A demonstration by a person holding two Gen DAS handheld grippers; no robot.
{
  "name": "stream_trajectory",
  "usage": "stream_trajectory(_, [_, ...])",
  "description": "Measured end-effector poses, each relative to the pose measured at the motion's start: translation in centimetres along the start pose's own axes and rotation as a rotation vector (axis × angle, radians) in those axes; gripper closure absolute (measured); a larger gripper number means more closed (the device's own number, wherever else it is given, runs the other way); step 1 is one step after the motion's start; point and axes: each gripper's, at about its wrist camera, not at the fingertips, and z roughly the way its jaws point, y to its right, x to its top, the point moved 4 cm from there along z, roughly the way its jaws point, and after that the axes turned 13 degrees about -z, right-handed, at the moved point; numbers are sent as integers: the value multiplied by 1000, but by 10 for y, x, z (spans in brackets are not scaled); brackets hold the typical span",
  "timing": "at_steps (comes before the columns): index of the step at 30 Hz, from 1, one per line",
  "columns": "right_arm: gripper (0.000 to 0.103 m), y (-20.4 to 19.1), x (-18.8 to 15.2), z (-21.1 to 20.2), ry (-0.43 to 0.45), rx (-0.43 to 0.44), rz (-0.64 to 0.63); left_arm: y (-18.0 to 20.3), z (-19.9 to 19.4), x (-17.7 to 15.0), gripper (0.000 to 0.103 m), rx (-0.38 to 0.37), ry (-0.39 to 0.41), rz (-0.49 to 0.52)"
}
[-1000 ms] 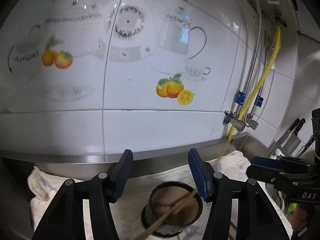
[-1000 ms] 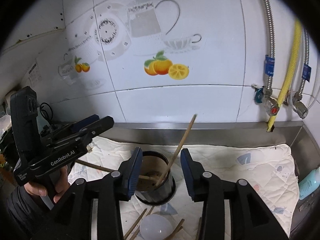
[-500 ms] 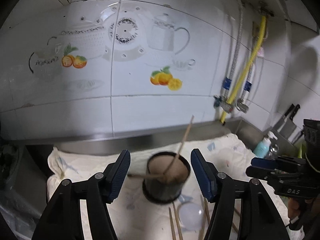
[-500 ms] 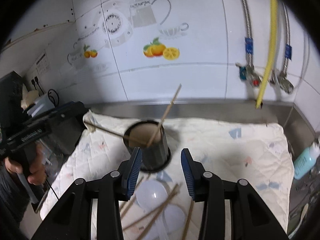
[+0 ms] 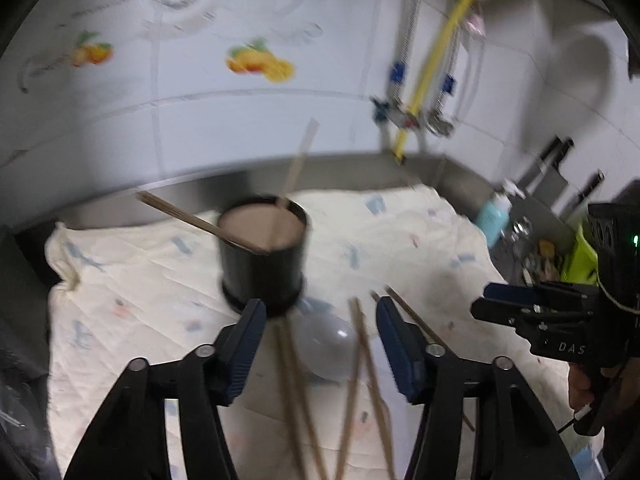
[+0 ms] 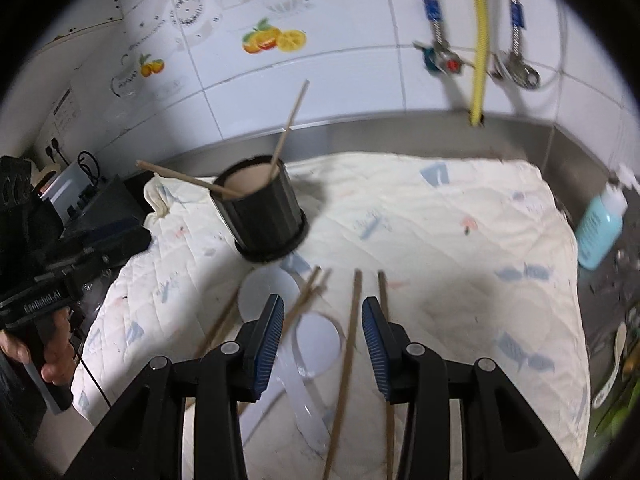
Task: Organize utensils
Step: 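Withdraw both tools from the holder and move toward the remaining chopsticks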
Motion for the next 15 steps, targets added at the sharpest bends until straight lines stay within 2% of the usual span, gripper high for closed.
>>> stream_trajectory(5, [58,8,-18,0,-16,-5,43,31,43,-27,57,-19,-95,70])
stream_trajectory(9, [58,17,-30,-1,-23,-10,84,44,80,-38,66,-40,-171,83])
stream_trajectory(15, [58,27,-43,0,-29,-5,135,49,129,-46,70,-38,-267,71])
